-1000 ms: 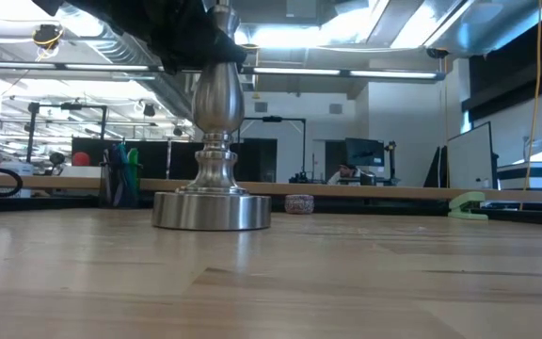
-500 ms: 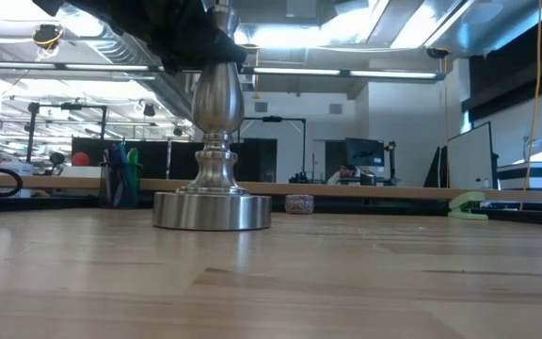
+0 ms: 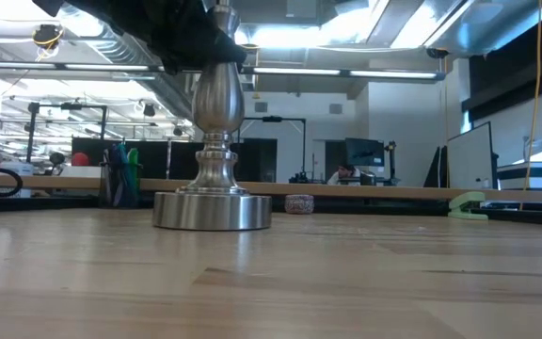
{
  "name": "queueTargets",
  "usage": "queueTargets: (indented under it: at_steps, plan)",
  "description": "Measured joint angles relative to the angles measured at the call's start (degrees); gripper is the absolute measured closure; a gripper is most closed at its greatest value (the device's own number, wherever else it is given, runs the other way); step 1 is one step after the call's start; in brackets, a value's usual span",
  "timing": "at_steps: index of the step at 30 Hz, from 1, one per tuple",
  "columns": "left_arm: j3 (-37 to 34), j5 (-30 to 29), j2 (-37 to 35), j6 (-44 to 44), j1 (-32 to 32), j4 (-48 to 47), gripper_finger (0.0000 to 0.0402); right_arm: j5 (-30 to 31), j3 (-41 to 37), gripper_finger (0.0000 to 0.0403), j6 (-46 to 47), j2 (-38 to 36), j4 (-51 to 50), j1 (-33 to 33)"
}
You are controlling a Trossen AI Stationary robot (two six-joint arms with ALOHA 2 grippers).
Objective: Screw lightbulb
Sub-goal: Insert the lightbulb into the silver lamp
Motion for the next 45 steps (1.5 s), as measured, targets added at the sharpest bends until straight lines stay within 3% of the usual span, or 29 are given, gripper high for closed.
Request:
queueTargets:
  at_steps: [5,12,21,30,34,39,45]
  plan:
    - [0.0,0.0,0.0,-0.2,0.0,0.0,0.0269,0.2,0.0,0.0076,-1.0,0.2,2.2,0.0]
    - [0.0,0.1,0.0,-0.3,0.0,0.0,0.0269,7.6,0.0,0.0009,2.6,0.2,1.3,0.0]
    - [0.0,0.3,0.0,0.1,0.1,0.0,0.0269,6.8,-0.2,0.0053,1.8,-1.3,-8.5,0.0]
    - [-0.1,0.6,0.1,1.2,0.6,1.1,0.0269,5.2,-0.4,0.0058,2.9,-1.4,-12.6,0.0]
    - [0.5,0.7,0.7,2.1,1.3,1.3,0.0269,5.2,-6.6,0.0058,3.0,-3.1,-8.1,0.0]
    - [2.4,0.5,3.6,2.3,2.1,2.4,0.0269,3.4,-20.3,0.0058,3.2,-9.4,5.5,0.0]
    - [6.5,0.6,7.6,3.3,3.0,2.3,0.0269,2.9,-34.5,0.0058,4.8,-16.7,14.6,0.0]
